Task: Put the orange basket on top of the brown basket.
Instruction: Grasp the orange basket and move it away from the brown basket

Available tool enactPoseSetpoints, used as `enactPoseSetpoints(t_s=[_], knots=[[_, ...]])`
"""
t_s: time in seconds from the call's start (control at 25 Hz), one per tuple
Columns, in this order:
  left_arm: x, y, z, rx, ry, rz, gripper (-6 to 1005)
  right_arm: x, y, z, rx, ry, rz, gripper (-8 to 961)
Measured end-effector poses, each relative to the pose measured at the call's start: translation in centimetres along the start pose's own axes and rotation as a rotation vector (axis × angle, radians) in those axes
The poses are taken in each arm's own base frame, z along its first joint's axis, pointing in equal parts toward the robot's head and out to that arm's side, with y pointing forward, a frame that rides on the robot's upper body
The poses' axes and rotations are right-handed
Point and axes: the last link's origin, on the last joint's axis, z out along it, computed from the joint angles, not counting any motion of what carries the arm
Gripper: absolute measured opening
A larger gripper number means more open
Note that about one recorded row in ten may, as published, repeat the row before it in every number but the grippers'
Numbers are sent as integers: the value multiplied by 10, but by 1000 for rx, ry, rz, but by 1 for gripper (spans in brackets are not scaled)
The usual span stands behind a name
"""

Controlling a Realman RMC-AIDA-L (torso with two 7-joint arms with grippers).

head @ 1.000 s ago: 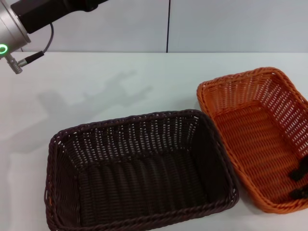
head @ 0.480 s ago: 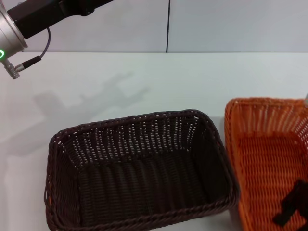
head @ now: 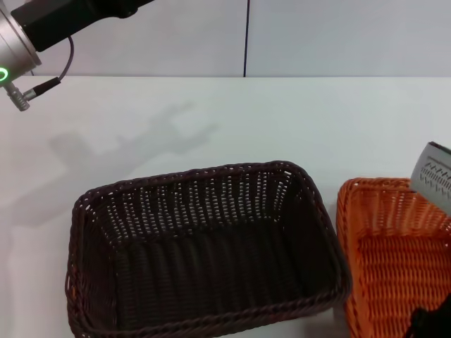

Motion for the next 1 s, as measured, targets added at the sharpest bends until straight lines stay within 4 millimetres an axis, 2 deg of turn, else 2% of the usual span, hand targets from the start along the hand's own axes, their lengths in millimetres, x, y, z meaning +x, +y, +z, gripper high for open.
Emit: enactPoseSetpoints(t_s=[0.12,0.2,0.24,0.28,0.4,0.44,0.48,0.52,0.64,1.0], knots=[[0,0,0,2,0,0,859,-2,1,-8,23,-15,-14,567],[0,0,0,3,1,0,859,0,0,-21,81,-42,-12,567],[0,0,0,3,1,0,859,3,0,-38,156,-87,-4,567],[0,0,0,3,1,0,859,3,0,-38,156,-87,-4,567],[0,0,0,3,1,0,859,7,1,-74,301,-179,4,568],[-1,0,1,3,1,-2,859,9,4,-92,377,-210,14,568],[-3,0,0,5,0,-9,859,10,5,-100,410,-211,22,568],[-3,0,0,6,0,-12,859,10,5,-100,410,-211,22,568],[-4,-1,0,7,0,-16,859,14,6,-118,539,-171,59,568],[-11,-1,1,10,2,-37,859,16,-6,-134,700,-157,53,567]])
